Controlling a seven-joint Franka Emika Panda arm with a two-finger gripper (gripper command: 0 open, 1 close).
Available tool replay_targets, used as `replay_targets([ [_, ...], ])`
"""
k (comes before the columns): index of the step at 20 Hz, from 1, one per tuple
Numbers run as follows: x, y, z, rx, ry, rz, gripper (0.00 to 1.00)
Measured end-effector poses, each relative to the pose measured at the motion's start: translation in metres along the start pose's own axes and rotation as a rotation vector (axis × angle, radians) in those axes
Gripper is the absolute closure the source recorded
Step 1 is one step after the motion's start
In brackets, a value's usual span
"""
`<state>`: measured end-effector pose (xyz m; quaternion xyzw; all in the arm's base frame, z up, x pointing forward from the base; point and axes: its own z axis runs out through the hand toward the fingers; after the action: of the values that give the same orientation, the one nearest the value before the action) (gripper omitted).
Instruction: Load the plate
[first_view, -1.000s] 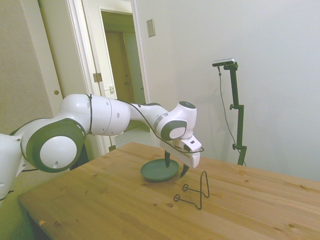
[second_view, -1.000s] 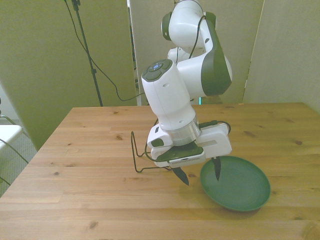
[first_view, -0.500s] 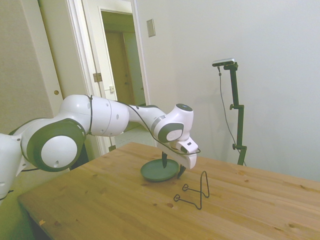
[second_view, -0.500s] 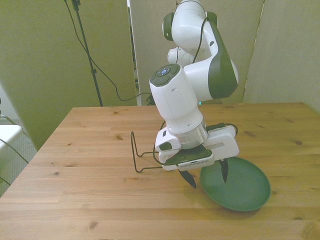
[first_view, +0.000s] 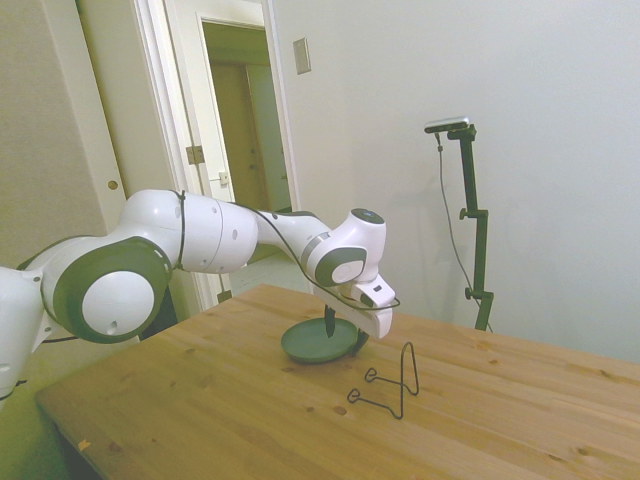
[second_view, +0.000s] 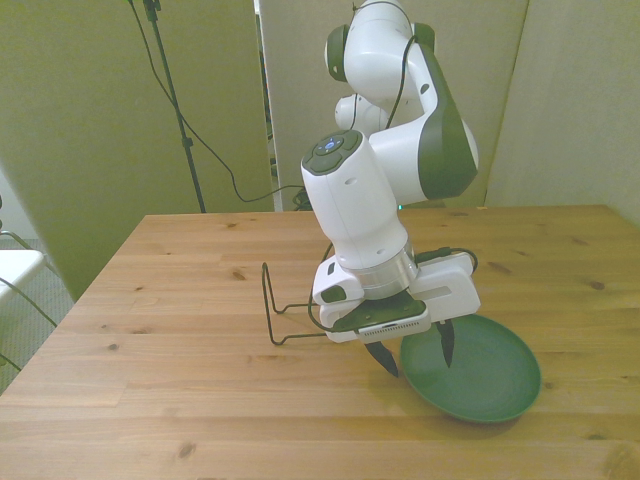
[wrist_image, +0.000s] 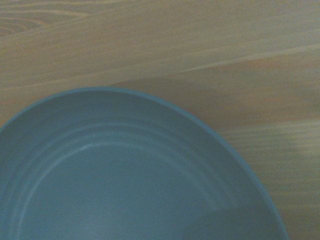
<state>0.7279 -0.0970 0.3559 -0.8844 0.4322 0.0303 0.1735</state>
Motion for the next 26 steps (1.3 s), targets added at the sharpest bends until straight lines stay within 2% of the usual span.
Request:
replay_targets([
  [26,0.0071,0.0066,-0.0042,-0.004,0.009,0.001,1.00],
])
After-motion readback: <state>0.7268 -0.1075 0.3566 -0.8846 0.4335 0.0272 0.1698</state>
